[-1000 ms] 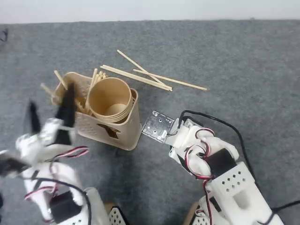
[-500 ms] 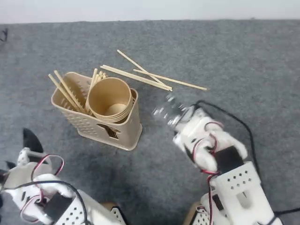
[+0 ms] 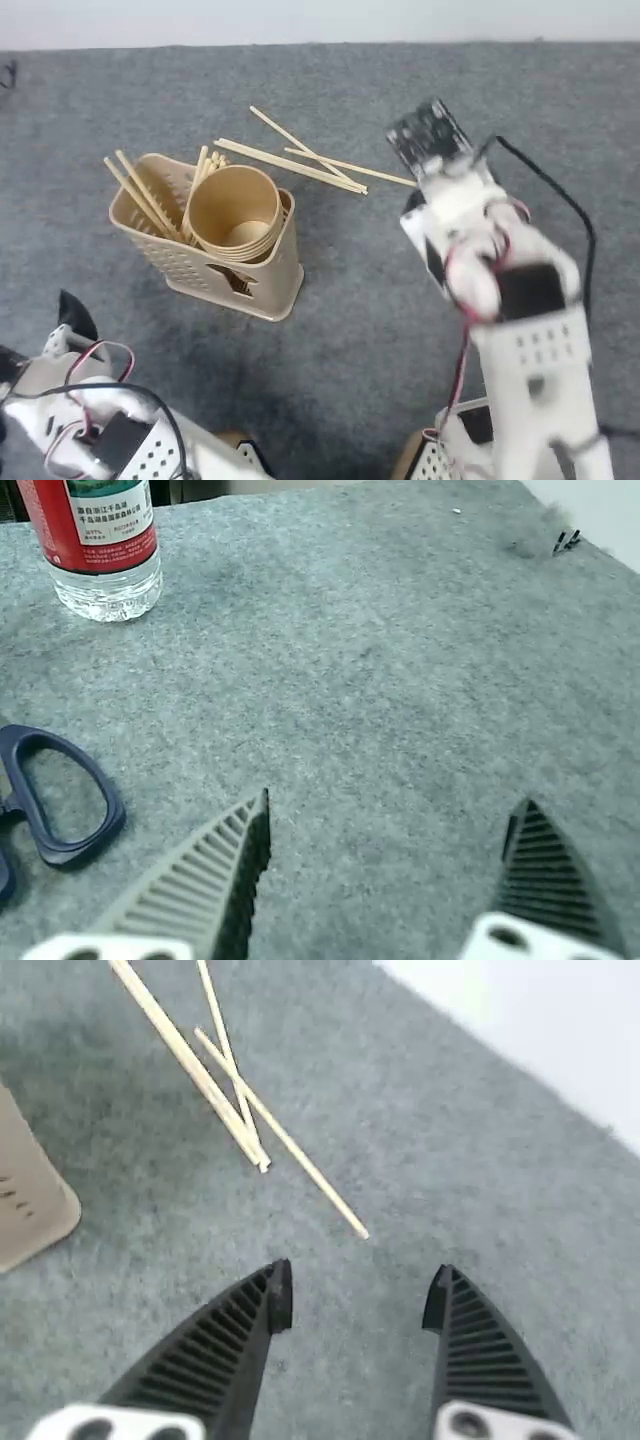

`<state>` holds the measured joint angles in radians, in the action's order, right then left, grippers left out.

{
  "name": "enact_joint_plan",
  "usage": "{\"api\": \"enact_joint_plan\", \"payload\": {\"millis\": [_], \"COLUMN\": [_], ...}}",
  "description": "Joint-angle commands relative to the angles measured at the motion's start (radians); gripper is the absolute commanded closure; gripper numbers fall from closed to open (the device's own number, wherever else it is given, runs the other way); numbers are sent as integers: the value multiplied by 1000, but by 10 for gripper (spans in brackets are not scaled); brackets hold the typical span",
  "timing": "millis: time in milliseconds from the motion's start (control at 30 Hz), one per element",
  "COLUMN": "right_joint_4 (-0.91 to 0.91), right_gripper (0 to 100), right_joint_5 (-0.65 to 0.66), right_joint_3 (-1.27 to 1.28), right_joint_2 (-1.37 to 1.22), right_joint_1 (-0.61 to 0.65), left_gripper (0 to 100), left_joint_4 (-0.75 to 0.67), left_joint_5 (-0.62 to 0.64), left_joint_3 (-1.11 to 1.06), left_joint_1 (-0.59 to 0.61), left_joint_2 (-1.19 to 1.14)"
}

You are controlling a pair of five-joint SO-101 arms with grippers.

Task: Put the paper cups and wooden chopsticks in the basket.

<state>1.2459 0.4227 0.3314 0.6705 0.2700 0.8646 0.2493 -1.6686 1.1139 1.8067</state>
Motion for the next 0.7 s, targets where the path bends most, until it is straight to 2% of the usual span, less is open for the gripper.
{"api": "enact_joint_plan", "payload": {"millis": [0,200,433,533,667], "right_joint_4": [15,15,15,13,-31], "right_gripper": [772,772,772,776,876], "right_joint_5": [46,91,402,448,502], "right_joint_3": [-173,-411,-517,-554,-631], "right_joint_2": [-219,-532,-888,-1003,-1127], "right_joint_1": [-7,-54,-50,-50,-79], "left_gripper": [655,655,655,655,655], "left_joint_4": [14,37,37,41,57], "left_joint_5": [-12,-92,-135,-157,-184], "left_joint_3": [5,4,-12,-13,-13], "left_joint_1": [8,8,8,6,0], "left_joint_2": [12,12,12,12,12]}}
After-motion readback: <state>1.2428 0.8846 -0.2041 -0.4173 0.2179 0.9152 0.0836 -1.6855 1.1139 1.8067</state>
